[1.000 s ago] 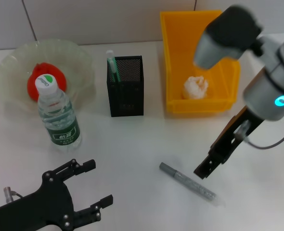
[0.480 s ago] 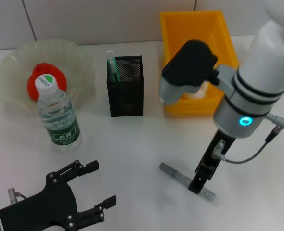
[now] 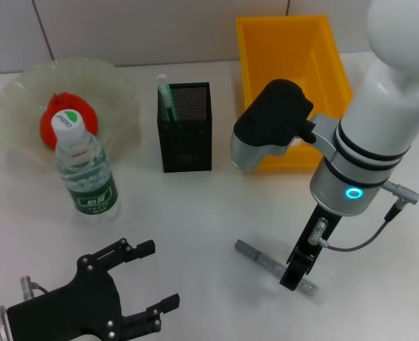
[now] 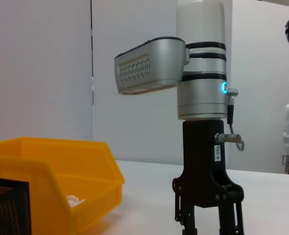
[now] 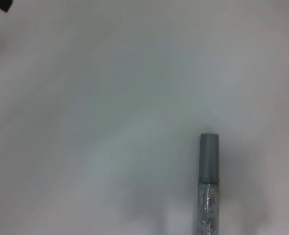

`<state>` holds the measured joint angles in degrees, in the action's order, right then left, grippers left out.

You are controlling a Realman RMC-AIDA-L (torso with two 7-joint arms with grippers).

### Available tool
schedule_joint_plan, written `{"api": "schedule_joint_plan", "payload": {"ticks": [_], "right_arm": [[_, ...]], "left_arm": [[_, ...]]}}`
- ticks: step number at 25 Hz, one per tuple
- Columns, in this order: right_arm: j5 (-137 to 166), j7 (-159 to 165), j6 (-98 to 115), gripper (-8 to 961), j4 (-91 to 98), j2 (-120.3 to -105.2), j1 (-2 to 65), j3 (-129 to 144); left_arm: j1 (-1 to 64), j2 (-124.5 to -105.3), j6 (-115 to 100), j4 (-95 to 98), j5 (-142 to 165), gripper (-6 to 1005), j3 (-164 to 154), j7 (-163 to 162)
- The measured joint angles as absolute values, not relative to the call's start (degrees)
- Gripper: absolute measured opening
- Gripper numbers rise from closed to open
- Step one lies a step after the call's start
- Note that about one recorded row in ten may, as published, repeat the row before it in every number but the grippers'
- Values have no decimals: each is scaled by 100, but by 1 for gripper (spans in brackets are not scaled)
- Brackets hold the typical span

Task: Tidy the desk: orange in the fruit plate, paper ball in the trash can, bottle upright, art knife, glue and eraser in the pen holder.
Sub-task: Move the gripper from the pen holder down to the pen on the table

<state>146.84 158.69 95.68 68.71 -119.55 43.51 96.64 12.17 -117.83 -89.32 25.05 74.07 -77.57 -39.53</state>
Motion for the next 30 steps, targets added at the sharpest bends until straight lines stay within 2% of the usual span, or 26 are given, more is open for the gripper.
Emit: {"api": "schedule_joint_plan", "payload": {"ticks": [13, 19, 30], "right_arm": [[14621, 15873, 9403, 467, 6714, -11962, 4363, 9721], [14617, 15878, 9335, 401, 6691, -11970, 4375, 9815], [14615, 15938, 9238, 398, 6522, -11980, 4474, 10040]], "left_arm": [[1236, -11786, -8955, 2505, 7427, 800, -7774, -3971], [1274, -11786, -8951, 2505, 7427, 800, -7786, -3973], [1293, -11795, -8929, 2477, 7426, 800, -7787, -3964]]}}
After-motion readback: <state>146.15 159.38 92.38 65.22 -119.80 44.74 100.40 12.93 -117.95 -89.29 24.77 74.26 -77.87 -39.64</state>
